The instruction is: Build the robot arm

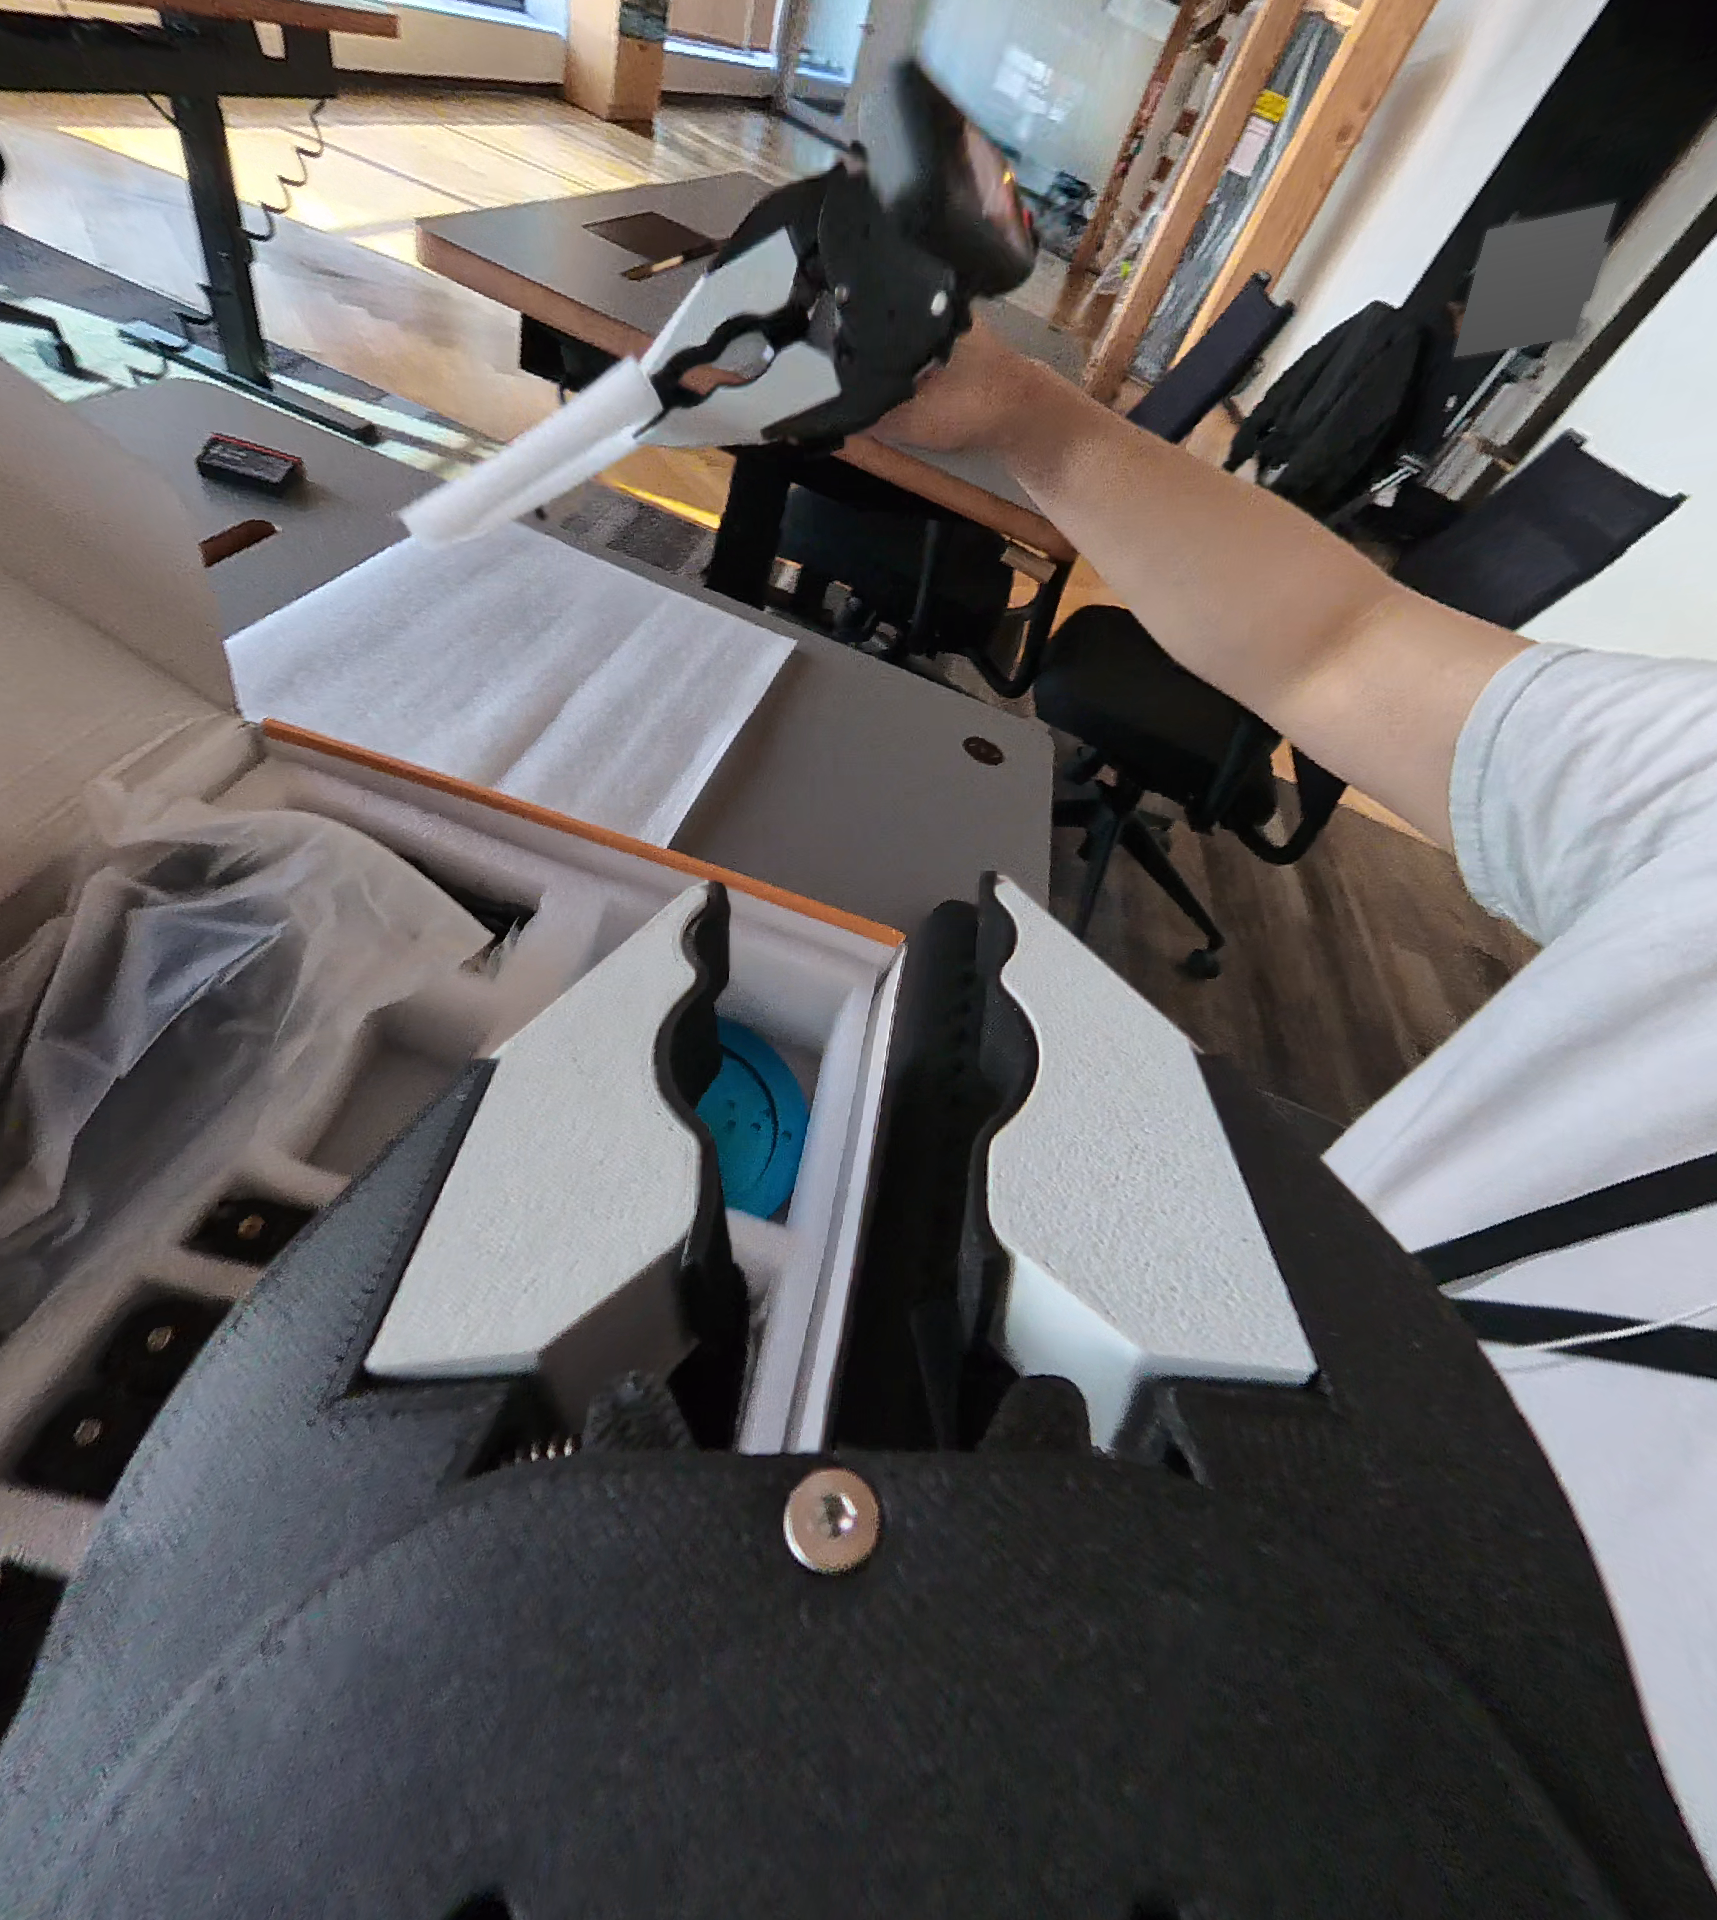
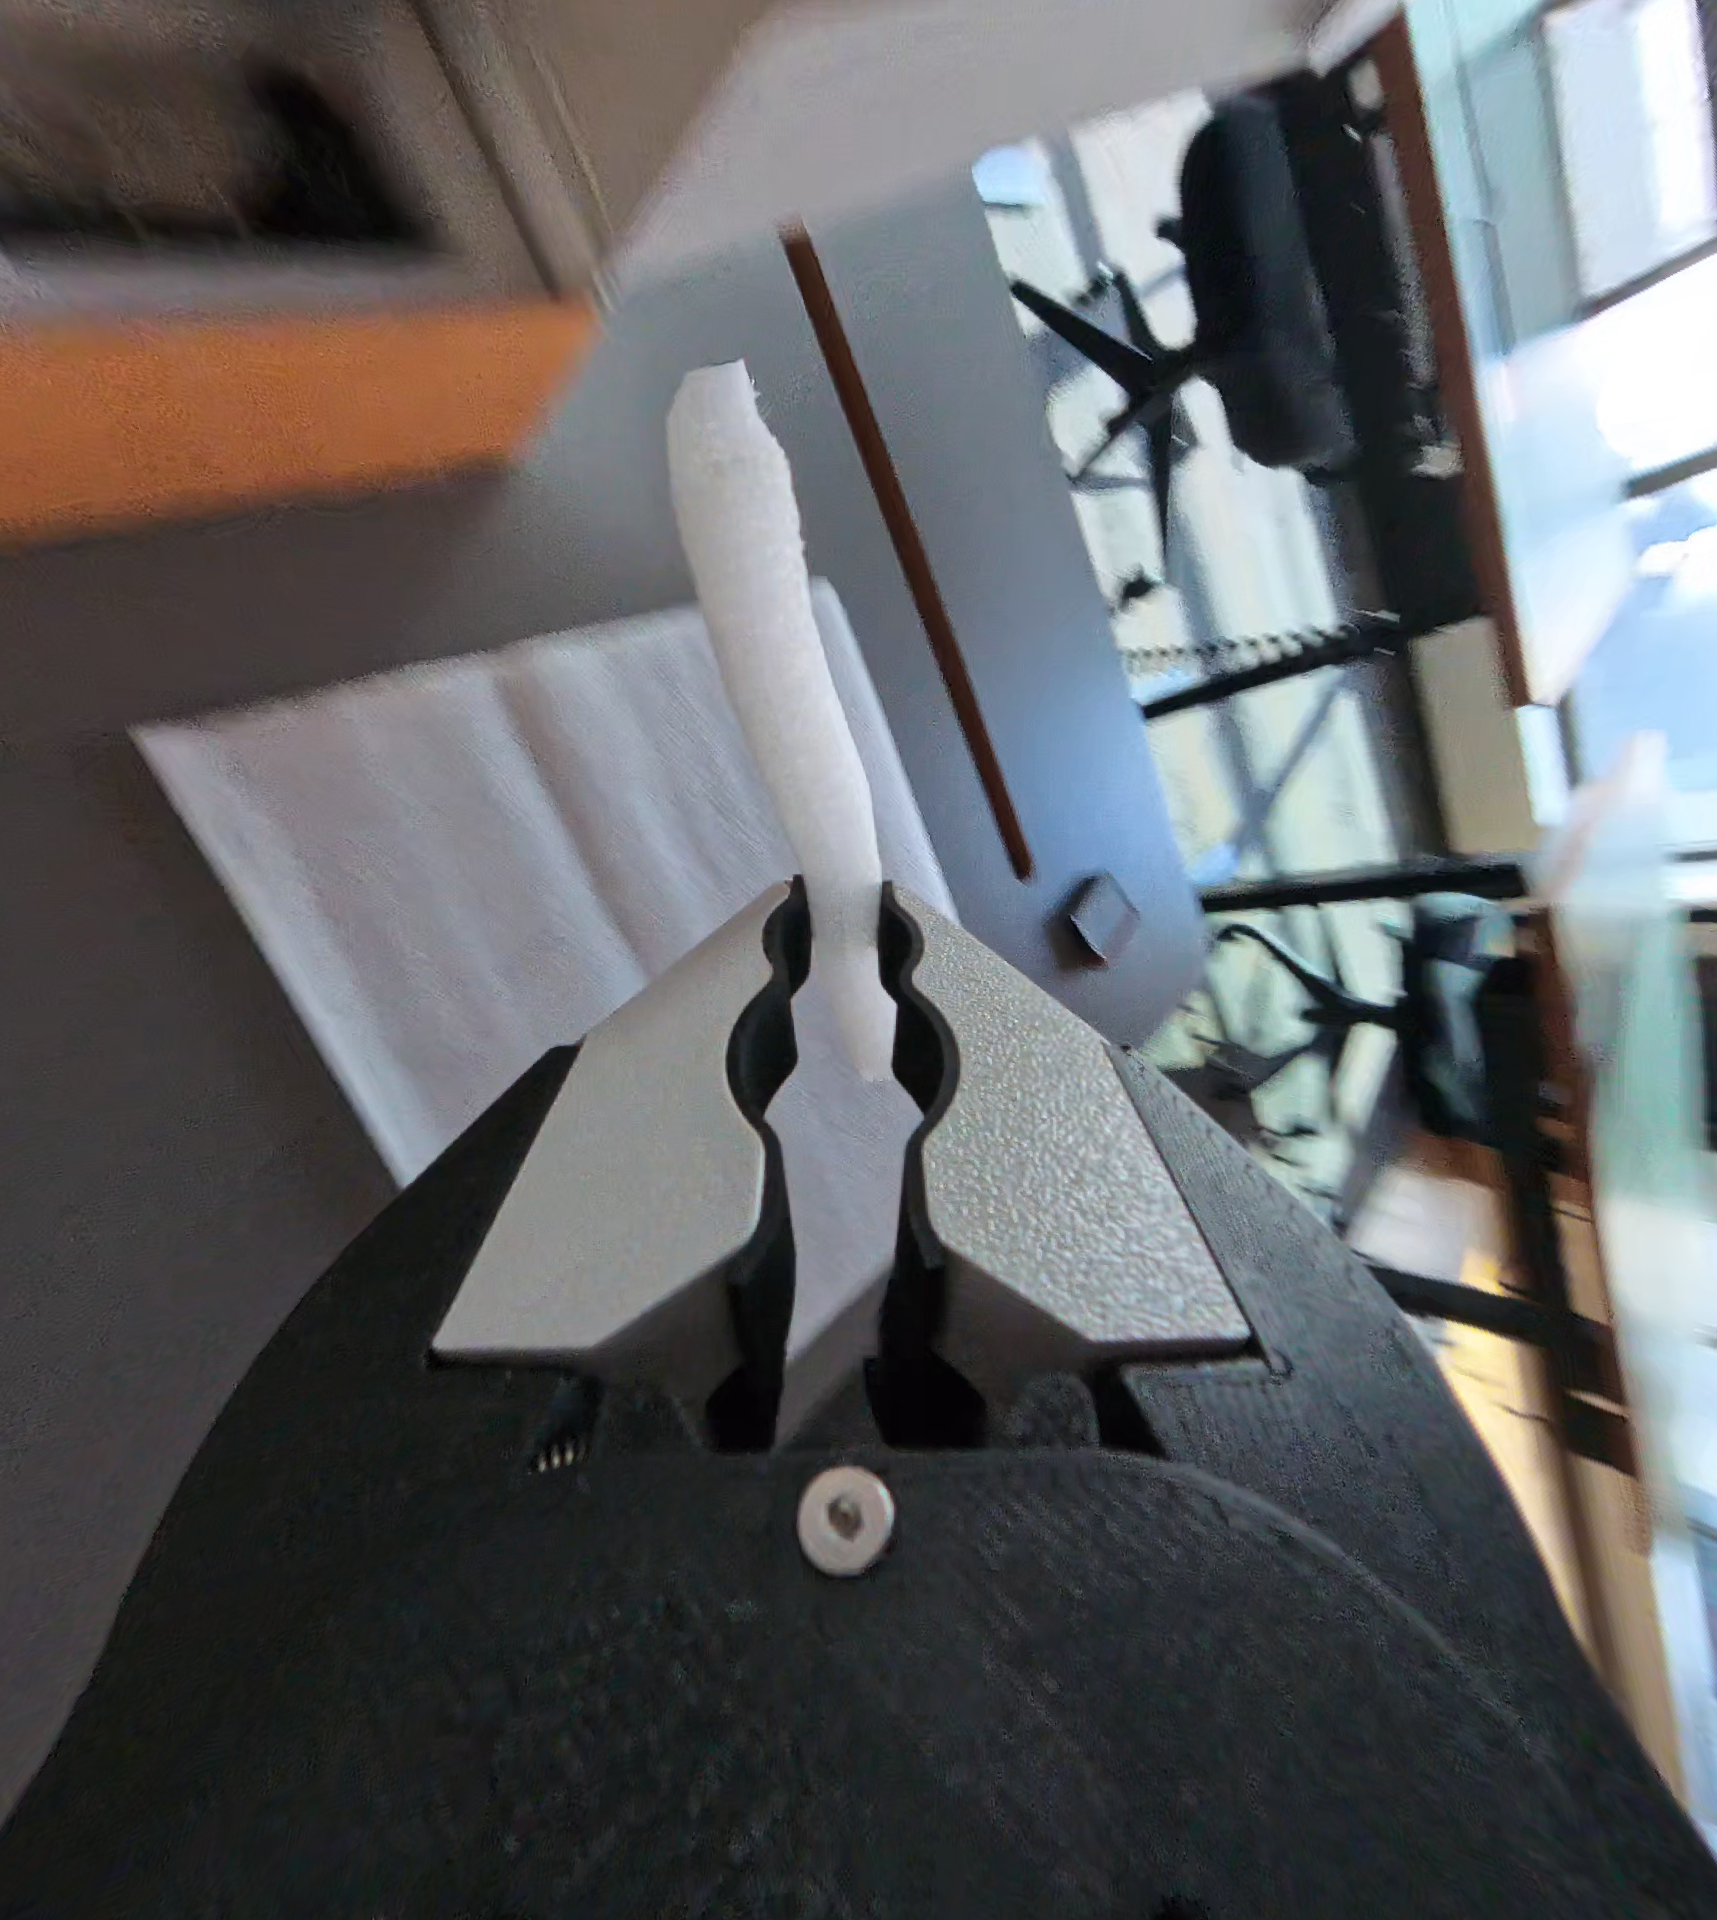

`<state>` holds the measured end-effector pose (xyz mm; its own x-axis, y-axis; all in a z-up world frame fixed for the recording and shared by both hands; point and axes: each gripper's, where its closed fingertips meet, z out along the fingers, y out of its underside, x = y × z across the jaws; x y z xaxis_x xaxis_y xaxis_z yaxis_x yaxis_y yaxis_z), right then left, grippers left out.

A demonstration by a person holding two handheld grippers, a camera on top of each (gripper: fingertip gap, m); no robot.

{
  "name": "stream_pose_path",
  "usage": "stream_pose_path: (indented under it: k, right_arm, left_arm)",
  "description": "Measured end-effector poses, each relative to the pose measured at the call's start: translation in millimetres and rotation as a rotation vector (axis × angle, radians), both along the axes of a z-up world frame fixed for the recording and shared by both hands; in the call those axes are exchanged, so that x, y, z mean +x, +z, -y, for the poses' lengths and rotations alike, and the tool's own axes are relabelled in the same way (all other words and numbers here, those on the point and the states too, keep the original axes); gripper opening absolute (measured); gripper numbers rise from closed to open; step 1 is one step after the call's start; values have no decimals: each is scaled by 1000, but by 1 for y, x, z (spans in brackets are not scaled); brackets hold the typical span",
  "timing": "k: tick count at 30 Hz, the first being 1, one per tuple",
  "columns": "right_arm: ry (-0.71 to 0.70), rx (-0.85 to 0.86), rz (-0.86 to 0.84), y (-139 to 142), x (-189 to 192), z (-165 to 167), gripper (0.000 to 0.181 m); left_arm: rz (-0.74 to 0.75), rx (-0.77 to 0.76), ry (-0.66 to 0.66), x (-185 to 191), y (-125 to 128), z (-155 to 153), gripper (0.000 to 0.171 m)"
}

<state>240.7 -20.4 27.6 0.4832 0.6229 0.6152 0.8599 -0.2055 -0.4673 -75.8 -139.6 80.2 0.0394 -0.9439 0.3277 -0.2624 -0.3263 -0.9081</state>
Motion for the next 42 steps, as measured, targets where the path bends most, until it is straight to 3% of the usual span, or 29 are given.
stream_pose_path:
  k: [3,7,13,19,25,31,36,42]
  right_arm:
    - [-77,181,315,-29,49,-20,11]
    - [-113,281,542,-68,62,-36,11]
    - [-168,389,462,-83,22,-69,10]
    - [-253,377,493,-108,5,-97,11]
    - [-275,317,465,-126,-8,-103,11]
    - [-264,157,463,-152,-8,-99,14]
    - [-250,-32,356,-166,-13,-87,37]
    - [-301,-302,91,-146,-11,-49,49]
  left_arm:
    - [-16,32,41,-16,-2,8,45]
    - [-7,35,72,-34,1,20,43]
    - [0,44,93,-50,7,34,42]
    - [-4,39,96,-56,6,42,42]
    - [-4,38,104,-63,7,44,41]
    - [4,39,95,-63,8,46,41]
    - [3,33,91,-63,9,45,41]
    - [10,25,78,-63,12,49,41]
